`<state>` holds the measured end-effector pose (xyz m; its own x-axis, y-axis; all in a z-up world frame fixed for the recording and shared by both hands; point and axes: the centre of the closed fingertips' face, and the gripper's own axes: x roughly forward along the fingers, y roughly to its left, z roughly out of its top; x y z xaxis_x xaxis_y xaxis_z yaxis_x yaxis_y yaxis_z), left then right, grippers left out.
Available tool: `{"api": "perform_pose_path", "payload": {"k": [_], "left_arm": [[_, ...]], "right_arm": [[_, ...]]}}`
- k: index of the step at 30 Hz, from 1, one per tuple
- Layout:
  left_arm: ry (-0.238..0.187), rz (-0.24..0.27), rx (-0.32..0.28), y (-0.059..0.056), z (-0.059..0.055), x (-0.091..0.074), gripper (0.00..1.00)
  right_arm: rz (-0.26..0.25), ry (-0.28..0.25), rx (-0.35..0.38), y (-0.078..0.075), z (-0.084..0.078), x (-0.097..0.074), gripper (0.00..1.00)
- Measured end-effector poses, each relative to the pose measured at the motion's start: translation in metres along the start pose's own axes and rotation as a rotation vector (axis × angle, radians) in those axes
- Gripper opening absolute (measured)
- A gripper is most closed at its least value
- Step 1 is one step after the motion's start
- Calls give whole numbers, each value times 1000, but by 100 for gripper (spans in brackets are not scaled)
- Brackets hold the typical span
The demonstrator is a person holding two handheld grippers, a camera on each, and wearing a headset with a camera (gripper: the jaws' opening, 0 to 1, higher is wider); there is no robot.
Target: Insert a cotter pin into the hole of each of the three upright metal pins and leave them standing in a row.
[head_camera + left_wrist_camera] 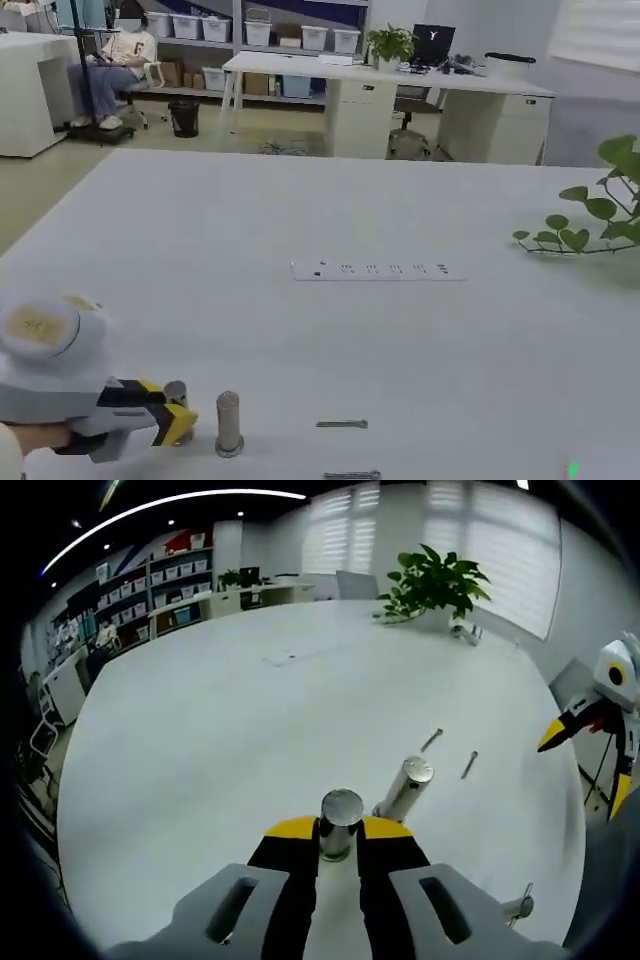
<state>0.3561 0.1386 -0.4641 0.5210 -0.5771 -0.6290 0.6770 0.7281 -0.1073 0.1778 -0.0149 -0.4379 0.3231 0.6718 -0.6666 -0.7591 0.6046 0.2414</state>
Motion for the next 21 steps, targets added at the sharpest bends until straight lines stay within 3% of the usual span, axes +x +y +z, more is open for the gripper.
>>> {"api": "perform_pose_path", "payload": {"k": [2,11,18,21], "left_arm": [[-12,12,22,1,1,0,10],[-16,68,-9,6,0,-7,9],[-46,103,-62,9,11,-28,9],[-61,146,-68,12,14,-41,9]], "right_arm": [[-2,-11,2,-2,3,-2,82],[-9,-56,-14,-3,17,-4,82],[-2,-71,-30,2,20,-2,82],[4,-91,-23,4,23,-2,83]]}}
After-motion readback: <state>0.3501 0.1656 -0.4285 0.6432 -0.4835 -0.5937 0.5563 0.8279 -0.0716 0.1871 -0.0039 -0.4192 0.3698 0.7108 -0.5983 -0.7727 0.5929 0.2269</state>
